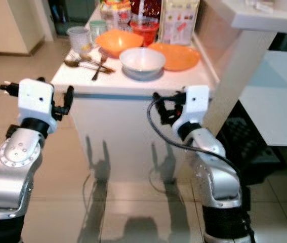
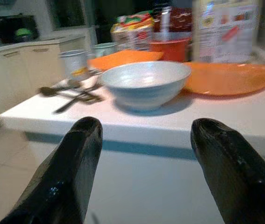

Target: Setting the table

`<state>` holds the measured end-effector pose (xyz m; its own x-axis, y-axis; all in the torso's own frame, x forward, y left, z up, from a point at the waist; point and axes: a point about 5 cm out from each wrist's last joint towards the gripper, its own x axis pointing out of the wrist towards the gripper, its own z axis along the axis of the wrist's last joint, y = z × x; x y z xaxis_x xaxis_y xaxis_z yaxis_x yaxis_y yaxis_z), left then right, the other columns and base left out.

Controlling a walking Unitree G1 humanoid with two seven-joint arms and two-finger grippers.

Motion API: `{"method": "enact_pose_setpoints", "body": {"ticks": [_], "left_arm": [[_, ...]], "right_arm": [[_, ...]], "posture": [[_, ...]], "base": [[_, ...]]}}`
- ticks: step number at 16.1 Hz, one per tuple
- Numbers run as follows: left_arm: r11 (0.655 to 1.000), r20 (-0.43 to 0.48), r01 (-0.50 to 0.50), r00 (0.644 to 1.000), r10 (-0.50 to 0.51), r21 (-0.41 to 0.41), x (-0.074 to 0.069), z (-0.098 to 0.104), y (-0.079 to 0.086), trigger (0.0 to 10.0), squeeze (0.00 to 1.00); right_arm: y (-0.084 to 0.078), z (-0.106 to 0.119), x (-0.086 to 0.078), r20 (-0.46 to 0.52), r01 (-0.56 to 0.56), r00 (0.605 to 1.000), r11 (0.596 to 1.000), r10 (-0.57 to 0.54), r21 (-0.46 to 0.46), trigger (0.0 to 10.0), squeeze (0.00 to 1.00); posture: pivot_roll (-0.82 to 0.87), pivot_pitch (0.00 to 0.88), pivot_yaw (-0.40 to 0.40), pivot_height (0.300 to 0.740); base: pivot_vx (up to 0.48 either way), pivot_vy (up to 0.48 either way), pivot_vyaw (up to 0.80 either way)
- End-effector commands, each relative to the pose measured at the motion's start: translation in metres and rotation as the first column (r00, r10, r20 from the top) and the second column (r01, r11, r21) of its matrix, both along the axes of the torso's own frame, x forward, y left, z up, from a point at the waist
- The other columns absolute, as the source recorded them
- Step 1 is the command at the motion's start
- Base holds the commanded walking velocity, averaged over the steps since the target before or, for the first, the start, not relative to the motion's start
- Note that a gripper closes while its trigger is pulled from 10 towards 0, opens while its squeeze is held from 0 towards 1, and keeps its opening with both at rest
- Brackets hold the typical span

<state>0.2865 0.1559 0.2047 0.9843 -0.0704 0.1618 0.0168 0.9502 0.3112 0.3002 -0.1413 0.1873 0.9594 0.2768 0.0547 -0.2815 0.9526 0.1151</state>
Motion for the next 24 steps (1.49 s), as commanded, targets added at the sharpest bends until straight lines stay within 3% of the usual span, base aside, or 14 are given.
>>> {"method": "enact_pose_setpoints", "body": {"ticks": [1,14,17,18,19,20,22,23,24], "left_arm": [[0.999,0.010,0.043,0.999,-0.043,-0.002,0.001,0.002,-0.010,10.0,0.00],[0.999,0.025,0.045,0.999,-0.045,-0.003,0.001,0.004,-0.005,10.0,0.00],[0.990,0.021,0.121,0.993,-0.120,-0.067,0.000,0.008,-0.011,10.0,0.00],[0.933,0.042,0.346,0.938,-0.343,-0.102,-0.008,0.018,-0.018,10.0,0.00],[0.904,0.024,0.420,0.908,-0.419,-0.087,-0.010,0.020,-0.019,10.0,0.00],[0.896,0.006,0.440,0.898,-0.440,-0.055,-0.011,0.020,-0.018,10.0,0.00],[0.855,-0.026,0.518,0.855,-0.518,-0.022,-0.014,0.022,-0.021,10.0,0.00],[0.793,-0.067,0.610,0.790,-0.609,-0.012,-0.021,0.022,-0.030,10.0,0.00],[0.772,-0.079,0.635,0.769,-0.634,-0.013,-0.023,0.021,-0.033,10.0,0.00]], "right_arm": [[-0.013,0.001,0.001,0.003,0.045,0.999,0.999,-0.045,-0.001,10.0,0.00],[-0.012,0.025,0.008,0.067,0.004,0.998,0.998,-0.008,0.060,10.0,0.00],[-0.019,0.032,0.009,0.066,0.036,0.997,0.993,-0.043,0.111,10.0,0.00],[-0.026,0.039,0.014,0.048,0.068,0.996,0.987,-0.076,0.148,10.0,0.00],[-0.028,0.044,0.016,0.048,0.061,0.996,0.979,-0.072,0.194,10.0,0.00],[-0.030,0.046,0.018,0.045,0.053,0.997,0.972,-0.065,0.230,10.0,1.00],[-0.032,0.047,0.022,-0.002,0.034,0.999,0.974,-0.035,0.225,10.0,1.00],[-0.032,0.035,0.030,-0.161,0.009,0.987,0.989,0.015,0.147,10.0,1.00],[-0.032,0.032,0.032,-0.198,0.003,0.980,0.989,0.028,0.151,10.0,1.00]], "posture": [[-0.01,0.000,-0.030,0.740],[-0.01,0.000,-0.034,0.740],[-0.01,0.000,-0.034,0.740],[-0.01,0.000,-0.033,0.740],[-0.01,0.000,-0.034,0.740],[-0.01,0.000,-0.033,0.740],[-0.01,0.000,-0.034,0.740],[-0.01,0.000,-0.034,0.740],[-0.01,0.000,-0.034,0.740]], "base": [[0.401,0.000,0.00],[0.402,0.000,0.00],[0.000,0.000,0.00],[0.000,0.000,0.00],[0.000,0.000,0.00],[0.000,0.000,0.00],[0.000,0.000,0.00],[0.000,0.000,0.00],[0.000,0.000,0.00]]}}
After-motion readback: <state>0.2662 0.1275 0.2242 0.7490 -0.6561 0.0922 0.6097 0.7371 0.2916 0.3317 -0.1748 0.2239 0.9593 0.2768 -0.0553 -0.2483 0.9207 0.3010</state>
